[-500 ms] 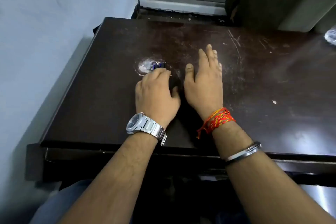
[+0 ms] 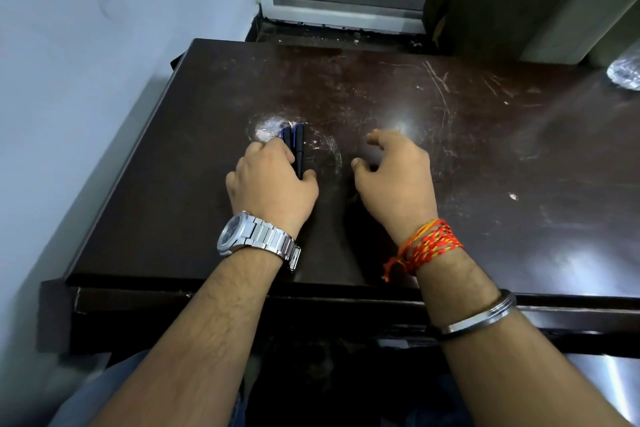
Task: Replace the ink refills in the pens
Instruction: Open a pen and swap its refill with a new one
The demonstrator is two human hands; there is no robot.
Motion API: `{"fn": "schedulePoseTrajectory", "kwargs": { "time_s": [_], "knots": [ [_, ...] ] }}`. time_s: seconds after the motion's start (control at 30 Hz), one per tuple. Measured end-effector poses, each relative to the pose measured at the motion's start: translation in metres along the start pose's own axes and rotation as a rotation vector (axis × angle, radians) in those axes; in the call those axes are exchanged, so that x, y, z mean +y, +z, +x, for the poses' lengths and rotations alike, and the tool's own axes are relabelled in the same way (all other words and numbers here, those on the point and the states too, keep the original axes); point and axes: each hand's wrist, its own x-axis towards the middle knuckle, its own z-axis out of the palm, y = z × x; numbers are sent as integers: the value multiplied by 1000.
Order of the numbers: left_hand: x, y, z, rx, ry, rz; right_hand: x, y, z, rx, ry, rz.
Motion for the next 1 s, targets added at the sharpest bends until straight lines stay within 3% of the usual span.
{"fn": "schedulePoseTrajectory", "kwargs": {
  "time_s": [0.2, 0.33, 0.47, 0.57, 0.73, 1.0],
  "knots": [
    [4, 0, -2, -6, 35, 121, -8, 12, -4, -29, -41, 22],
    [9, -4, -4, -4, 67, 152, -14, 24, -5, -40, -23, 170],
    [17, -10, -12, 12, 111, 29, -14, 35, 5, -82, 174, 472],
    [19, -12, -20, -92, 142, -95, -11, 38, 12, -44, 223, 638],
    [16, -14, -16, -229, 75, -310, -19, 40, 13, -156, 300, 852],
    [24, -12, -18, -257, -45, -546, -27, 46, 10, -160, 301, 883]
  ]
}}
